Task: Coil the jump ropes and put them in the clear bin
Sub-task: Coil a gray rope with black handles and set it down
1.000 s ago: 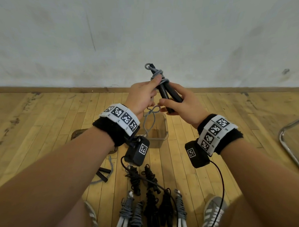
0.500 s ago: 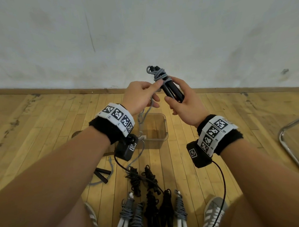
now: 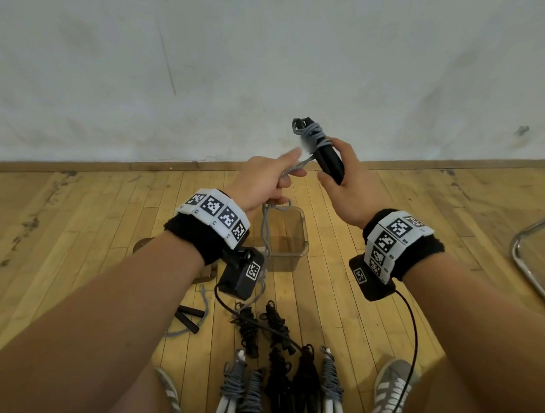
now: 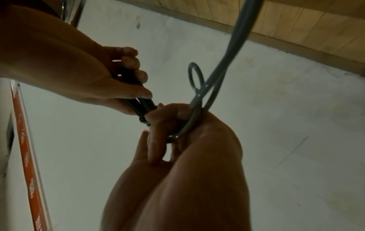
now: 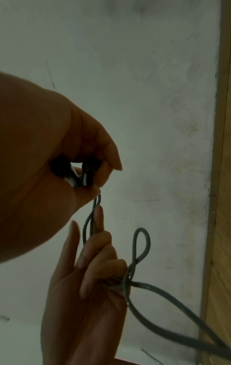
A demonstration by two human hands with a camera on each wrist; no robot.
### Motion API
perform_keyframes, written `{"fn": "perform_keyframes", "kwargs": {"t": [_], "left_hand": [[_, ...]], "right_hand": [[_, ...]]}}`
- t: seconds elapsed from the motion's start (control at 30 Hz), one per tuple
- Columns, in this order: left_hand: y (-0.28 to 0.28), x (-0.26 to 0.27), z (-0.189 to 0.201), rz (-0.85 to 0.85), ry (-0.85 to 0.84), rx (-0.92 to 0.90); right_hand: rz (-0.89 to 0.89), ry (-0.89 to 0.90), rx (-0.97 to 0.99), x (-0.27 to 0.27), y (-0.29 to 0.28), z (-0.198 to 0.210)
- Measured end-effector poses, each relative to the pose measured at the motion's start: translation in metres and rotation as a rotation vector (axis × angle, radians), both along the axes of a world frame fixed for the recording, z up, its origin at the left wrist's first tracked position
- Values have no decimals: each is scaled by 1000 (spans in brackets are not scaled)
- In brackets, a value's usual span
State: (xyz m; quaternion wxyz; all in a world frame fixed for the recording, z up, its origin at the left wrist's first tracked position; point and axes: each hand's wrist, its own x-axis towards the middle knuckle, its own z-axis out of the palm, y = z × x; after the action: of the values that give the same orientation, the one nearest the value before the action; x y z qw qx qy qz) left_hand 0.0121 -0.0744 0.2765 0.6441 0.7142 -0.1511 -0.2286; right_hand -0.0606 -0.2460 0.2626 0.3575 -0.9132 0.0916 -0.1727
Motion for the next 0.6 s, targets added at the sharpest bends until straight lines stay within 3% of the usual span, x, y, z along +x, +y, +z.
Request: {"fn": "perform_keyframes", "kwargs": {"t": [0.23, 0.43, 0.6], "left_hand": [[-7, -3, -6, 80, 19, 9], [-7, -7, -7, 140, -70, 9], [-8, -9, -9, 179, -124, -2]], "right_hand": [[52, 45, 70, 1, 9, -8], [231, -37, 55, 1, 9, -9], [224, -85, 71, 1, 10, -10]]}}
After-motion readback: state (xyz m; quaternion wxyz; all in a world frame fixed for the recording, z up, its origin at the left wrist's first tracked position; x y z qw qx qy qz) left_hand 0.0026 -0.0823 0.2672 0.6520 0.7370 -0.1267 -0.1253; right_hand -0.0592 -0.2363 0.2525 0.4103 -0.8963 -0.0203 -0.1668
